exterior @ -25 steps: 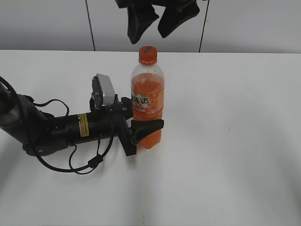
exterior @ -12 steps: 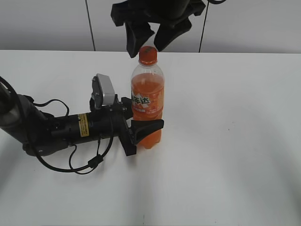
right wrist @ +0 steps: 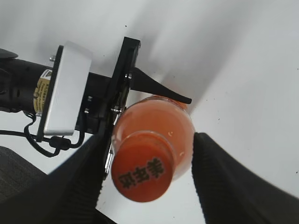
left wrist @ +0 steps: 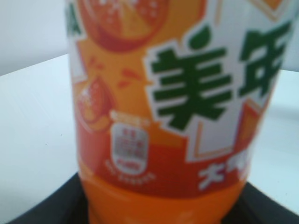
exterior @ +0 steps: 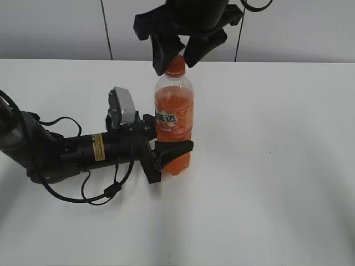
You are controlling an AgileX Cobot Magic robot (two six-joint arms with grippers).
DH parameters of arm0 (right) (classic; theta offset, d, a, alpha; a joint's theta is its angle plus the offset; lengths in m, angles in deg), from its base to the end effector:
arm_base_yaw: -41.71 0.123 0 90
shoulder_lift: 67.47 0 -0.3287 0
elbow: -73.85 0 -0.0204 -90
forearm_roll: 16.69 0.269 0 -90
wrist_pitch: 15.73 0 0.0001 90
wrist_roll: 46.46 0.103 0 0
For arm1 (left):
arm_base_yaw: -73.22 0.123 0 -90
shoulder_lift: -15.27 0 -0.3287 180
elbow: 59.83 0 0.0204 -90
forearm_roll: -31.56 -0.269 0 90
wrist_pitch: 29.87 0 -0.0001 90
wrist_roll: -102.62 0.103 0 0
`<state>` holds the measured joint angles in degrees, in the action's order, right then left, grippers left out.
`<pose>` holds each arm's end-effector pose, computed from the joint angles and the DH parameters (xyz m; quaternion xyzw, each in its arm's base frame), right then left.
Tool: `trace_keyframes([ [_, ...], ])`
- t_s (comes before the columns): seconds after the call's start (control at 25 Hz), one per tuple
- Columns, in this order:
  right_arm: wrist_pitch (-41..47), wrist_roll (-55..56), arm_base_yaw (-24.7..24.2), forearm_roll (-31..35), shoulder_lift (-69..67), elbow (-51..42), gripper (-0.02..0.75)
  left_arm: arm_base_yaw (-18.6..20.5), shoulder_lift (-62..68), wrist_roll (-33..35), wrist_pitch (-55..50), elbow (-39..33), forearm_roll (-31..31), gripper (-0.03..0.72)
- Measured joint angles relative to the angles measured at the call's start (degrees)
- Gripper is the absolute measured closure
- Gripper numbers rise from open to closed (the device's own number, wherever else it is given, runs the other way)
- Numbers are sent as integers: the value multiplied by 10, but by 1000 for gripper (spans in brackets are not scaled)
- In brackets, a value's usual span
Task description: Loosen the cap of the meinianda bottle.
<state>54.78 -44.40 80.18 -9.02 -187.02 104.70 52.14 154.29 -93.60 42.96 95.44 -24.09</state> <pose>0.3576 0.3007 0.3400 -0.2966 0.9356 0.1243 0.1460 0.3485 -0.2214 0.0723 0.4374 0.6124 -0.4080 0.5170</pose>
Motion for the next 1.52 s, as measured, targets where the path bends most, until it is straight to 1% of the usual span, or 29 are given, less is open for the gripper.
trace_keyframes([
  [0.12,0,0,0,-1,6,0,300,0,0,0,0,0,0,293],
  [0.24,0,0,0,-1,10,0,339,0,0,0,0,0,0,293],
  [0.32,0,0,0,-1,12,0,351,0,0,0,0,0,0,293],
  [1.52,0,-3,0,-1,12,-12,370,0,0,0,0,0,0,293],
])
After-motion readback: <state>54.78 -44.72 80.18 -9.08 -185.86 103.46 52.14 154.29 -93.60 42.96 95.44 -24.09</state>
